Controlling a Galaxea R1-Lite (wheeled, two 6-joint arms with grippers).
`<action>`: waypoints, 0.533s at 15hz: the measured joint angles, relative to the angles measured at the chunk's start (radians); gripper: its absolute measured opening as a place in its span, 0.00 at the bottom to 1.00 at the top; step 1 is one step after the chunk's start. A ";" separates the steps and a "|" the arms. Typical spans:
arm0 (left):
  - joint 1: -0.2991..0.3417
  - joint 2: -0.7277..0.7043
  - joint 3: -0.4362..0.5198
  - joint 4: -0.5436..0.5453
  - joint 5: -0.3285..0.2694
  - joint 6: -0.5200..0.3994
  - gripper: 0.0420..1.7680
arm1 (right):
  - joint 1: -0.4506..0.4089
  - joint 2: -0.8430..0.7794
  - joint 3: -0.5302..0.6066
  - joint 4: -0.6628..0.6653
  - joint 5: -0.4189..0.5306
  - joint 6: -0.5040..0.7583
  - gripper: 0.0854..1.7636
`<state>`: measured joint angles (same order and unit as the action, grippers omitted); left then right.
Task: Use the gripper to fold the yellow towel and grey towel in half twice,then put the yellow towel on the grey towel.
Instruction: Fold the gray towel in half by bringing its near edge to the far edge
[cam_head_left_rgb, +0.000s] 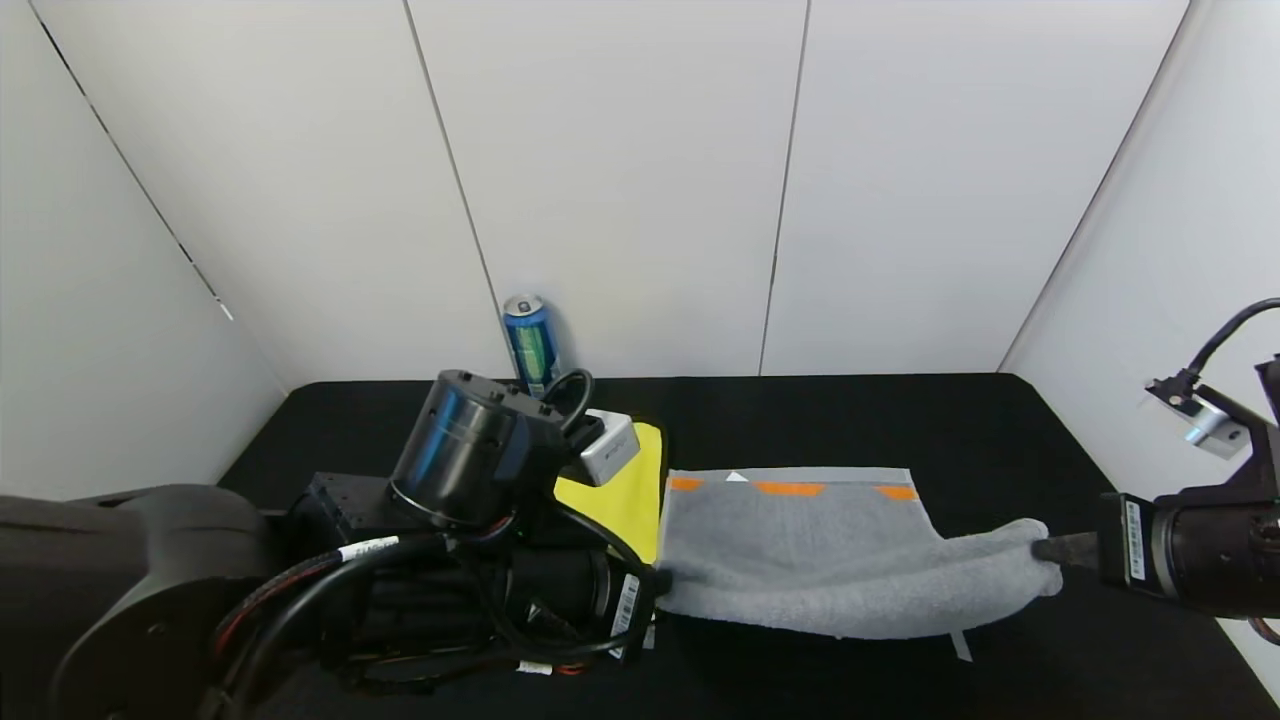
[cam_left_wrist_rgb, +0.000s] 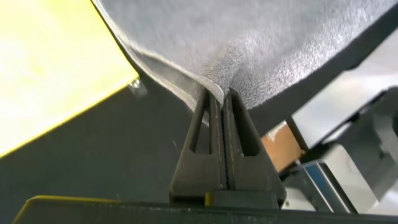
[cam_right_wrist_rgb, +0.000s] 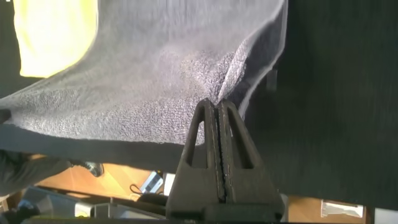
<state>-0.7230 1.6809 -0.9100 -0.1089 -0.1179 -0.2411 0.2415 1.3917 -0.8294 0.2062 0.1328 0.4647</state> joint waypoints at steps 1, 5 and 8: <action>0.010 0.018 -0.017 -0.002 0.000 0.004 0.04 | -0.004 0.023 -0.018 -0.001 0.000 -0.001 0.02; 0.033 0.077 -0.069 -0.004 -0.003 0.016 0.04 | -0.027 0.095 -0.076 -0.003 -0.001 -0.011 0.02; 0.058 0.137 -0.128 -0.004 -0.010 0.018 0.04 | -0.056 0.164 -0.140 -0.002 0.000 -0.036 0.02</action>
<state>-0.6647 1.8179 -1.0381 -0.1128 -0.1279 -0.2230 0.1860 1.5557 -0.9698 0.2038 0.1328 0.4285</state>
